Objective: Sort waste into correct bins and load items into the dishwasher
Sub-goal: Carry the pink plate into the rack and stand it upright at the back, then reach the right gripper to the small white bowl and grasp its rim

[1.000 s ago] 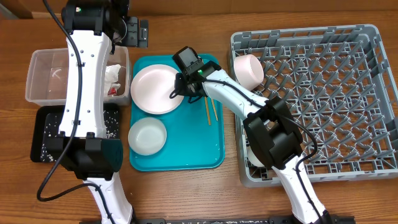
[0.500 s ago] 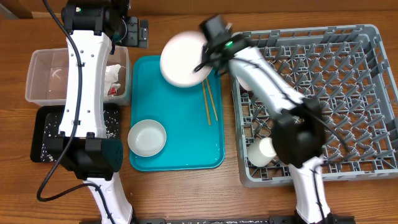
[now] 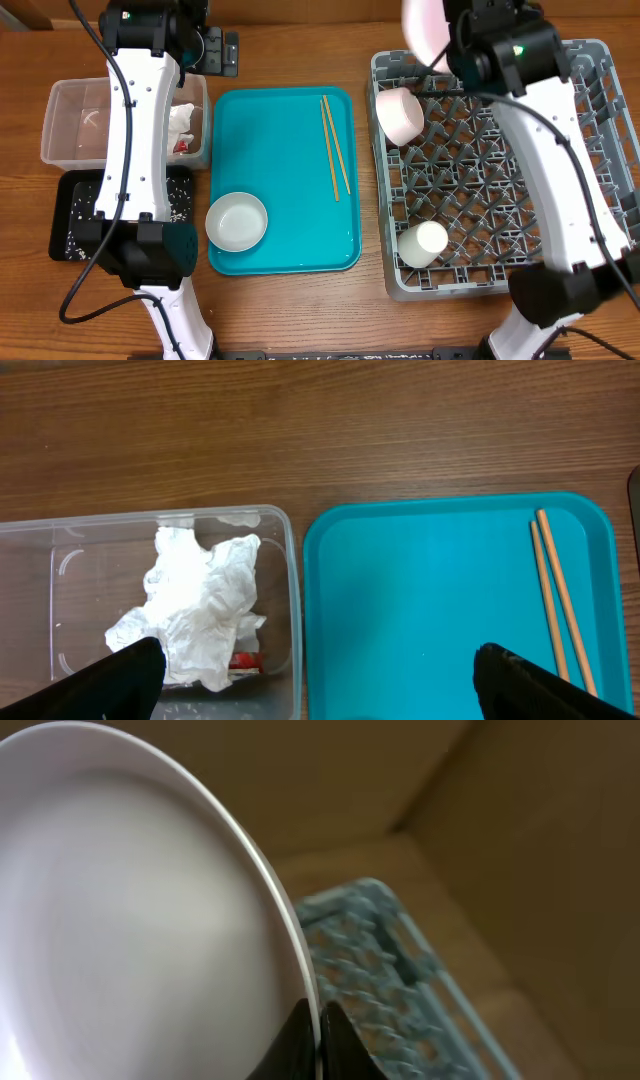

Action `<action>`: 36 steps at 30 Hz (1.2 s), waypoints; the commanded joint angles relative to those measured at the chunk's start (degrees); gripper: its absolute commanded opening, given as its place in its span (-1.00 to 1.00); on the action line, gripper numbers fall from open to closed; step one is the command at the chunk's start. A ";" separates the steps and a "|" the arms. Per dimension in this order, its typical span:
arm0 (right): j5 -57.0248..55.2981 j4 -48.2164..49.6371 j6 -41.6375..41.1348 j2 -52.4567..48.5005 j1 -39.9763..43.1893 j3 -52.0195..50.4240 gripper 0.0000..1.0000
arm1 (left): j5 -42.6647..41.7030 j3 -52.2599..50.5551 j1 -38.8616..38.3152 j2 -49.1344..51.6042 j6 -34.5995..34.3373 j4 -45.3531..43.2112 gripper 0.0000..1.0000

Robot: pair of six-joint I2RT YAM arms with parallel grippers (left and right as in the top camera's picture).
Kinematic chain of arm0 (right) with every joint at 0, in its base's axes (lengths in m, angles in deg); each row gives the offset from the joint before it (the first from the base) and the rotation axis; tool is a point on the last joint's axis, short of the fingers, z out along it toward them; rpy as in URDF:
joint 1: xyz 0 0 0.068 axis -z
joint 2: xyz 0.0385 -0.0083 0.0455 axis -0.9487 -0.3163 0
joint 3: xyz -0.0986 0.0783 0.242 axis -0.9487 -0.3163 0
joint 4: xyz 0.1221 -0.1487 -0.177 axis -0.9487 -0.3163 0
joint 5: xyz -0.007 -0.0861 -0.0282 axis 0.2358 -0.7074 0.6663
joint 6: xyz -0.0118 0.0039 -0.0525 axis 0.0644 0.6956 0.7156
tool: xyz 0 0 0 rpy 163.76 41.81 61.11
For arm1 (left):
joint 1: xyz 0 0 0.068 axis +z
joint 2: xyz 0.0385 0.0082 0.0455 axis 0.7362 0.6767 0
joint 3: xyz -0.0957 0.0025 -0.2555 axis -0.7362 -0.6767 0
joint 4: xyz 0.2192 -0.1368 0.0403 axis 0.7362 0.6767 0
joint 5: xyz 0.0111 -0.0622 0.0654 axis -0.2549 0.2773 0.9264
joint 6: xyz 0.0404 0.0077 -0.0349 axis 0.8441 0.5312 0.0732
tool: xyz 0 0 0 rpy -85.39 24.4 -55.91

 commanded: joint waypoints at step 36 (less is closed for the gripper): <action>34.01 7.28 0.59 6.32 -0.81 -11.96 0.81 | 0.52 1.18 -0.11 -0.83 0.72 -0.07 1.00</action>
